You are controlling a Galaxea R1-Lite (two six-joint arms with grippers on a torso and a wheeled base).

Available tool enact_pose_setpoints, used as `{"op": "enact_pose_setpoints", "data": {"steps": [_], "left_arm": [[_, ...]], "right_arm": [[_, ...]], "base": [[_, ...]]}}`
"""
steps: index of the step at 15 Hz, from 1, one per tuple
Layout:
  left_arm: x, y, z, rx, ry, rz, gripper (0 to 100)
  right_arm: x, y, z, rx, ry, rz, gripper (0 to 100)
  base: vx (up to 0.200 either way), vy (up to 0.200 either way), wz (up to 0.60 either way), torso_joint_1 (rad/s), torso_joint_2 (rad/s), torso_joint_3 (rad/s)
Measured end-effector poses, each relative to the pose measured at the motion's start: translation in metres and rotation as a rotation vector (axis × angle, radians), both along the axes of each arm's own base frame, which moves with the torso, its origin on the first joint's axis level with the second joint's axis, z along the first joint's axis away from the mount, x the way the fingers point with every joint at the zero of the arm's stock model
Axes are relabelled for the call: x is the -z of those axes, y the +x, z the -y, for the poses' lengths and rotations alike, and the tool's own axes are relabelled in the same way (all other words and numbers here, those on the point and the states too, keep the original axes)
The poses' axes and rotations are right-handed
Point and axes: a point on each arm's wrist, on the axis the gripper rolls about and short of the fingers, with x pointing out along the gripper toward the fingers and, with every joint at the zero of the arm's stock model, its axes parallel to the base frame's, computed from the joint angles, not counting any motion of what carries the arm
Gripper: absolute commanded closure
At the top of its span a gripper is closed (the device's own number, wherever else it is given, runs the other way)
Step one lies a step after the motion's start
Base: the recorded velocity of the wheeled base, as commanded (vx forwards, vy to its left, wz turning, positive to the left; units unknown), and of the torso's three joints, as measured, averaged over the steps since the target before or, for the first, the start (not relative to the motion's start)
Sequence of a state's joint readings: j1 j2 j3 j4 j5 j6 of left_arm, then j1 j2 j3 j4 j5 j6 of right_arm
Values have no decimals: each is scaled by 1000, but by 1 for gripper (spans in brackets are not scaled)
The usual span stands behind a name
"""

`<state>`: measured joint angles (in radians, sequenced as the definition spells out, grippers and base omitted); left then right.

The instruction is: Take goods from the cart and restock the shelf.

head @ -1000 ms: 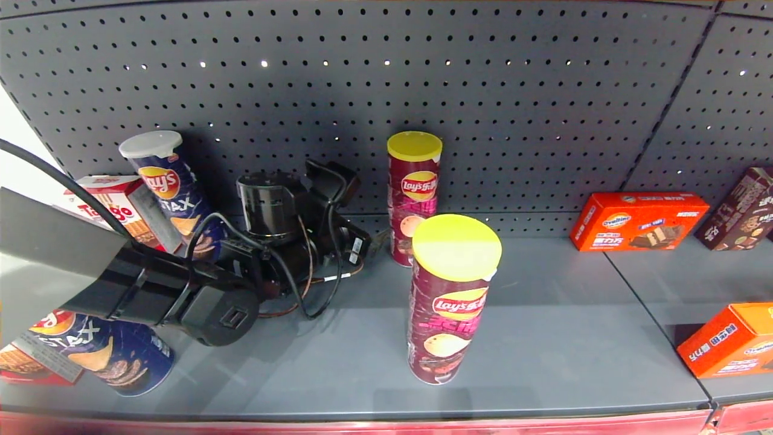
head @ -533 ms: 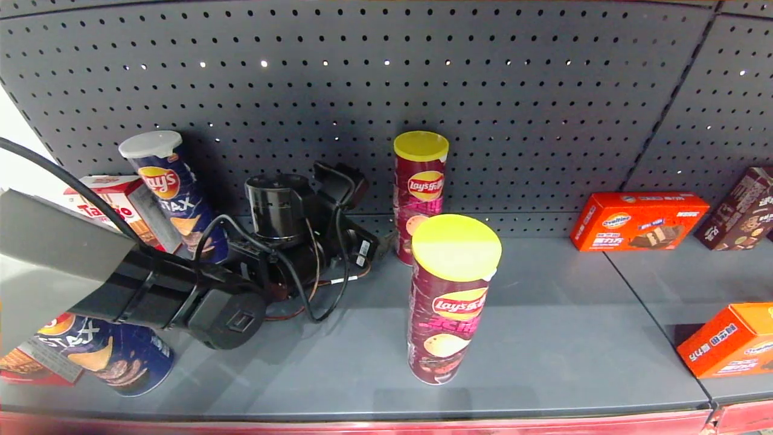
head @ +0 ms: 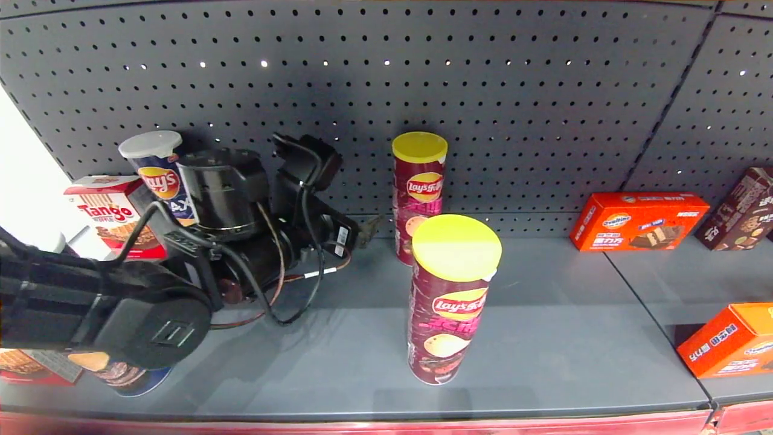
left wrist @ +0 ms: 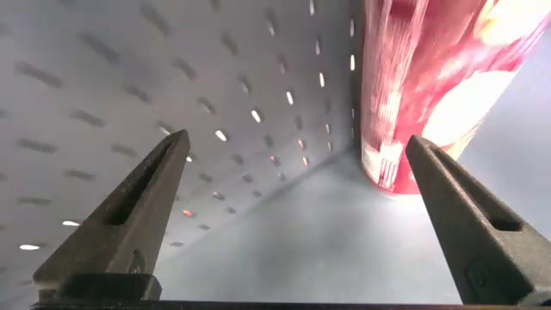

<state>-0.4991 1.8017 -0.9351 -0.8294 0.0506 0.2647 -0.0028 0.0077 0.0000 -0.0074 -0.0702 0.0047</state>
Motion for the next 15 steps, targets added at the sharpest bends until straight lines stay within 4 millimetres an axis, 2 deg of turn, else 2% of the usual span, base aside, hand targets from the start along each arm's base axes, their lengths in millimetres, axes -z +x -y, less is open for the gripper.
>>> {"op": "enact_pose_setpoints", "data": {"steps": [3,6,8,12,15], "left_arm": [[-32,-32,-3,29,-46,79,0],[-46,-73,-14,59,-71,116,0],[-42,-107,-27,92,-72,114,0],[-19,-175,-58,176,-72,105,0],[-1,-212,-79,246,-87,115,0]], "right_arm": [[0,0,0,1,0,0,0],[0,0,0,0,0,0,0],[0,0,0,0,0,0,0],[0,0,0,1,0,0,0],[0,0,0,0,0,0,0]], "base": [[0,0,0,0,0,0],[0,0,0,0,0,0],[0,0,0,0,0,0],[0,0,0,0,0,0],[0,0,0,0,0,0]]}}
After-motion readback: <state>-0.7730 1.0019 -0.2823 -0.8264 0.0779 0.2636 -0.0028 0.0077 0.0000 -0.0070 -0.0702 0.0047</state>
